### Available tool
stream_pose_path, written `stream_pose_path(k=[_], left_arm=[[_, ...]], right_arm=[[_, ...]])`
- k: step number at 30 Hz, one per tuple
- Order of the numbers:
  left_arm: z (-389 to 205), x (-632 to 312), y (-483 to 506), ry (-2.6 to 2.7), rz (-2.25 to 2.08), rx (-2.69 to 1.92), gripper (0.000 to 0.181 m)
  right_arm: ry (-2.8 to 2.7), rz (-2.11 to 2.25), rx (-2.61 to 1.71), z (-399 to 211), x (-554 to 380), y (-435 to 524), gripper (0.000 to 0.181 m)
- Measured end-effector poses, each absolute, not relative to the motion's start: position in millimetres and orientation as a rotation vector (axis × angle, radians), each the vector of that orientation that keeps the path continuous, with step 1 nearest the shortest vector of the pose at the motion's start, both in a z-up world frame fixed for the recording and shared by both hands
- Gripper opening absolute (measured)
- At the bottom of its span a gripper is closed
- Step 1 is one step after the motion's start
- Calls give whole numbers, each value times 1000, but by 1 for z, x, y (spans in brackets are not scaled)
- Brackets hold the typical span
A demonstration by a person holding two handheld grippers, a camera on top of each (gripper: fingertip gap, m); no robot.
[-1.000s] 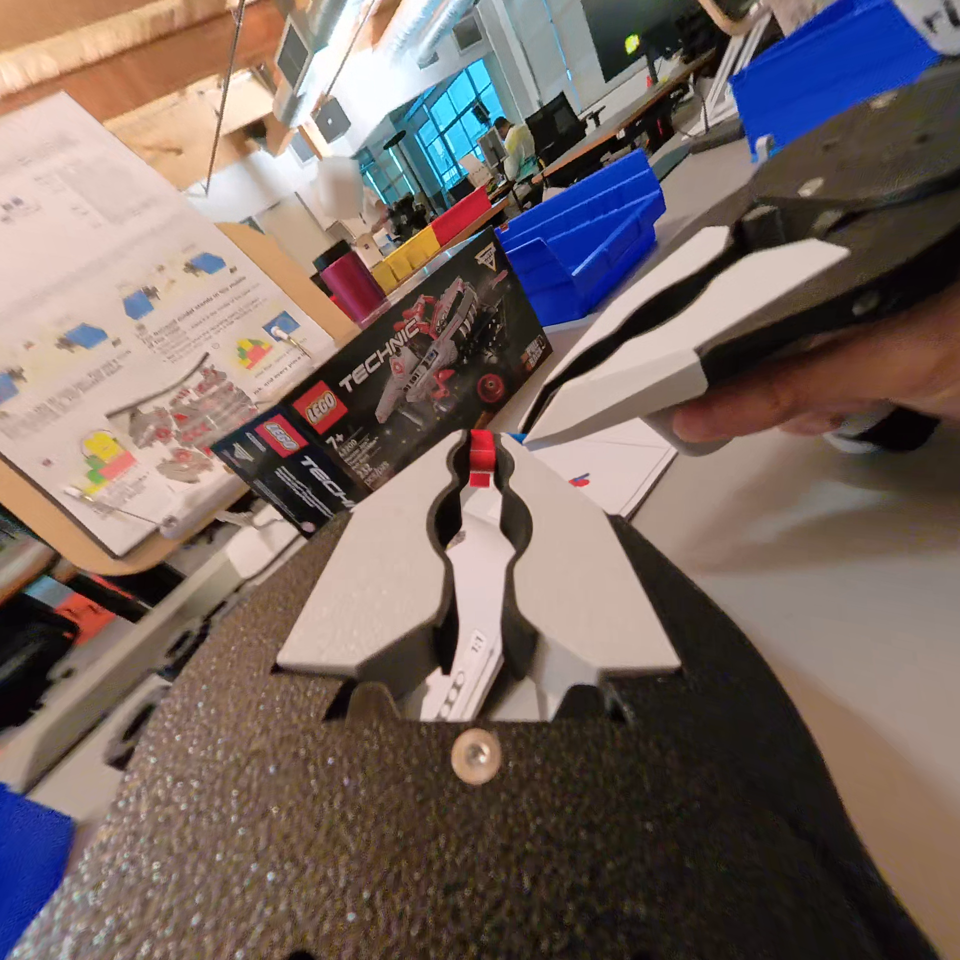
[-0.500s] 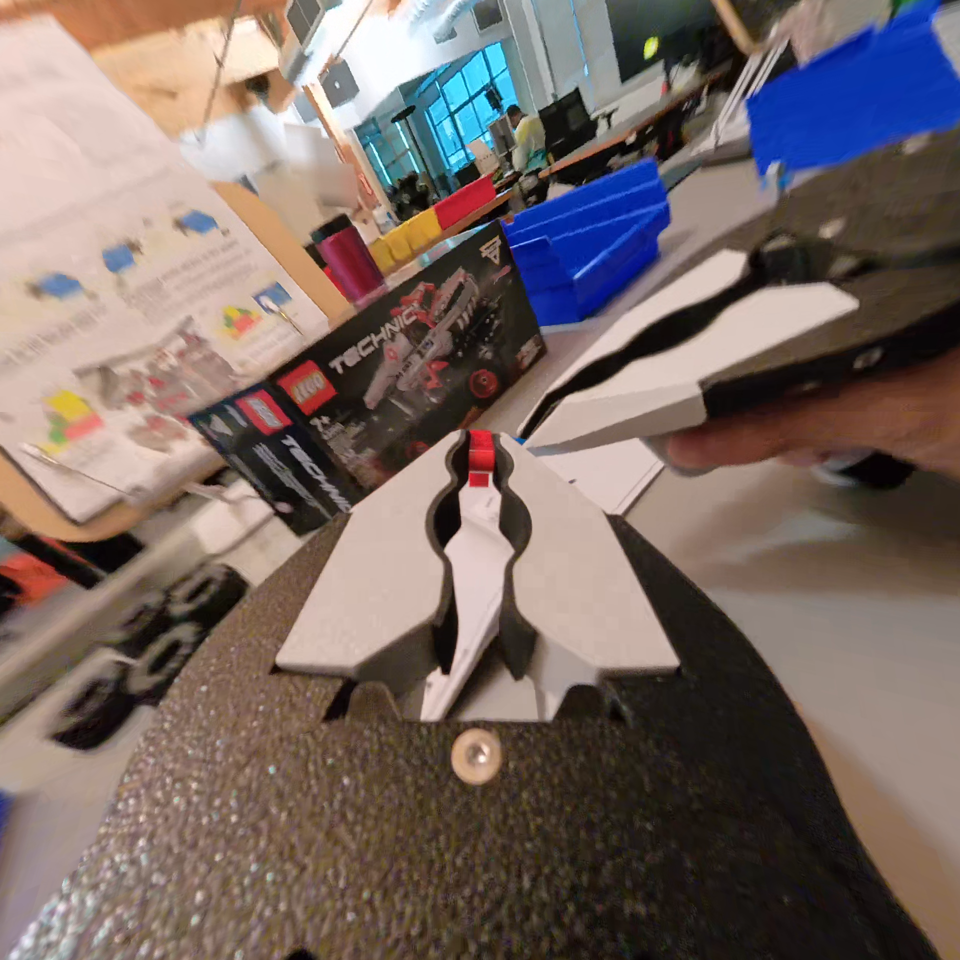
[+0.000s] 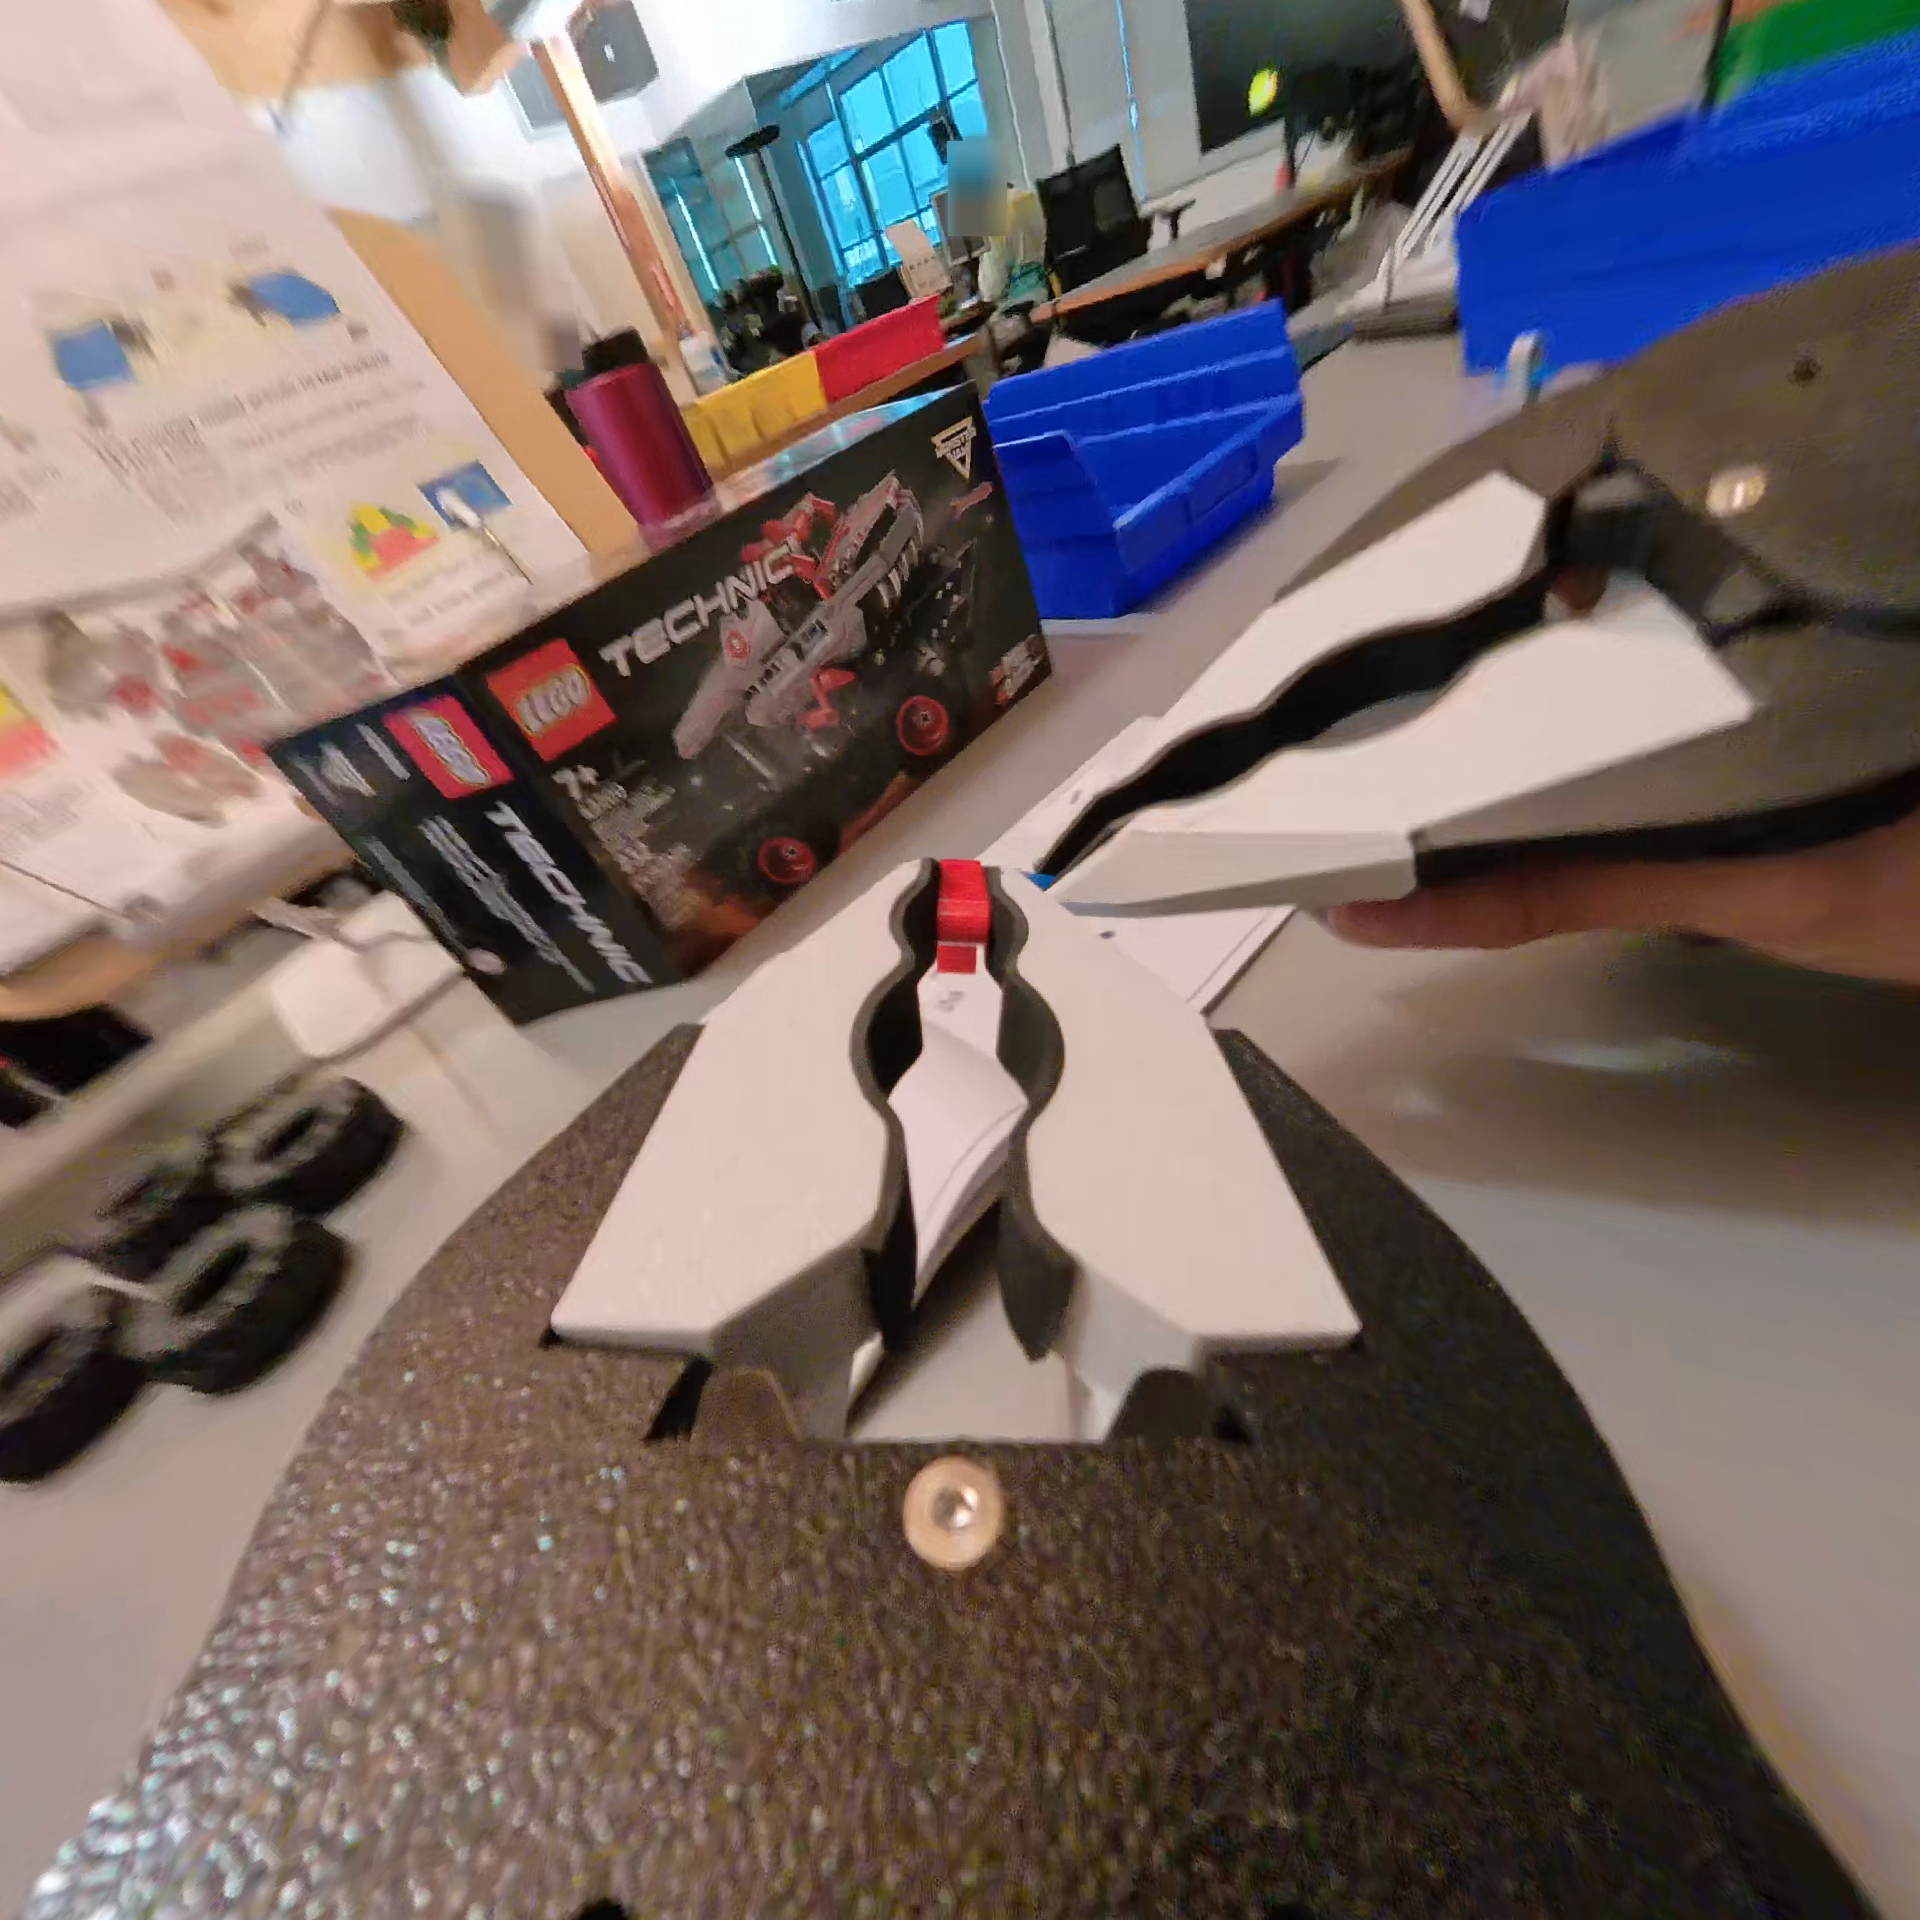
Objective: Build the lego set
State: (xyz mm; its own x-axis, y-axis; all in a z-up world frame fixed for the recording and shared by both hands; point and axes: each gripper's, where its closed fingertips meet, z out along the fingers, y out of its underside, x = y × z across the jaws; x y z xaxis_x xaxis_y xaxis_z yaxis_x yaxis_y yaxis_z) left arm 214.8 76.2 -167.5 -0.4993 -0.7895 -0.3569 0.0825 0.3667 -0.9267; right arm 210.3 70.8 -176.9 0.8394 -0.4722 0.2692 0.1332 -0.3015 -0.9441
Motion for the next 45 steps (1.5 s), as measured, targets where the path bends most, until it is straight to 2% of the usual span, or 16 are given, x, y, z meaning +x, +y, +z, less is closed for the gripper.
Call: stream_pose_path(k=[4, 7, 11, 15, 21, 25, 28, 45], left_arm=[[-163, 213, 75, 1719, -1108, -464, 6], [-166, 214, 75, 1743, -1069, -471, 6], [-170, 215, 75, 1775, -1242, -659, 5], [-173, 216, 75, 1774, -1094, -552, 5], [-178, 217, 76, 1815, -1265, -729, 5], [-174, 218, 77, 1763, -1302, -788, 5], [-173, 218, 77, 1769, -1121, -623, 5], [-187, 220, 81, 1844, -1388, -915, 5]], right_arm=[[337, -417, -1701, -173, 209, 70, 2], [305, -514, -1759, -177, 210, 71, 2], [261, -627, -1811, -180, 211, 70, 2], [231, -732, -1858, -183, 213, 70, 1], [149, -899, -1925, -186, 214, 69, 2], [241, -726, -1834, -179, 211, 71, 2], [283, -631, -1804, -180, 211, 71, 2], [-17, -1149, -2020, -191, 212, 73, 2]])
